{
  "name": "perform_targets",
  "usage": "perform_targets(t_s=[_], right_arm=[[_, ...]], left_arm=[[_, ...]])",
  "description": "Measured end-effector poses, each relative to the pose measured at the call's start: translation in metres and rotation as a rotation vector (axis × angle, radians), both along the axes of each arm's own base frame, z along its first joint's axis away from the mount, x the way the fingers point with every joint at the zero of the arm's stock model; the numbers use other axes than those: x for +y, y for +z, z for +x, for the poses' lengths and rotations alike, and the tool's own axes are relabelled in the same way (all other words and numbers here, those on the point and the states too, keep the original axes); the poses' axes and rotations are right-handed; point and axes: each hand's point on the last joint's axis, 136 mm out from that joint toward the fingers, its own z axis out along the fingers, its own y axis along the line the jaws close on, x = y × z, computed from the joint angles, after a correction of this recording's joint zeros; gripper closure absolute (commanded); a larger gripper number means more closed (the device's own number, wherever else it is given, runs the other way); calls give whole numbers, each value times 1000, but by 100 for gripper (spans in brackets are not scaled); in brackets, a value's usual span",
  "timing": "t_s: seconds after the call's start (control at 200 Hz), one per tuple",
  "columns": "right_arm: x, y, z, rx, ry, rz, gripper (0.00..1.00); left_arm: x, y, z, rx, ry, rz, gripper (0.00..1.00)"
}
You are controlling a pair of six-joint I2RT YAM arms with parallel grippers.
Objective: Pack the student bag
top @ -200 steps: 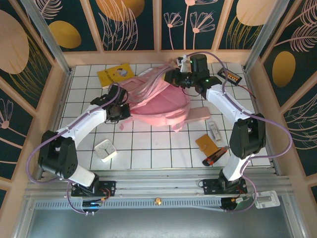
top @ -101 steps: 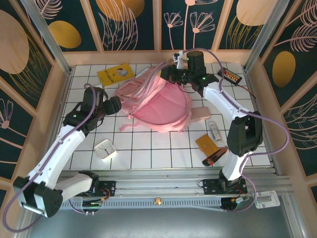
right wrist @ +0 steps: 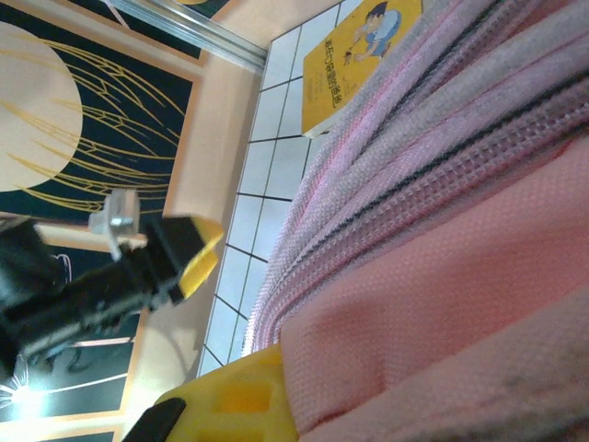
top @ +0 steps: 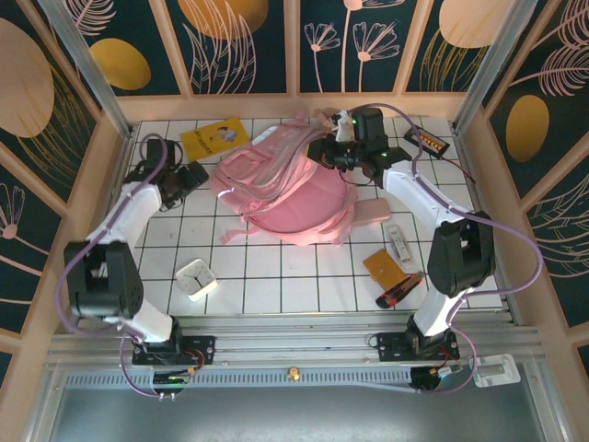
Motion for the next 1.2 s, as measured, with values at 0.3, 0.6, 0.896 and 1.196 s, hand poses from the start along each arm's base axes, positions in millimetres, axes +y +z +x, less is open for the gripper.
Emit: perform_targets(t_s=[0.3,0.6,0.896,1.196], right_arm=[[9,-5,-6,20,3,-8,100],[9,-4,-6,42,-14,-34,100],[17,-8,7,60,-15,-35,100],[23,-21,9,96,-14,-40,100]], left_arm=[[37,-15,118,-41,-19,-60,15],[46,-38,196,-18,-100,-6,23],[44,-79,212,42,-127,-39,31],[40,-99,200,112,-134,-64,40]])
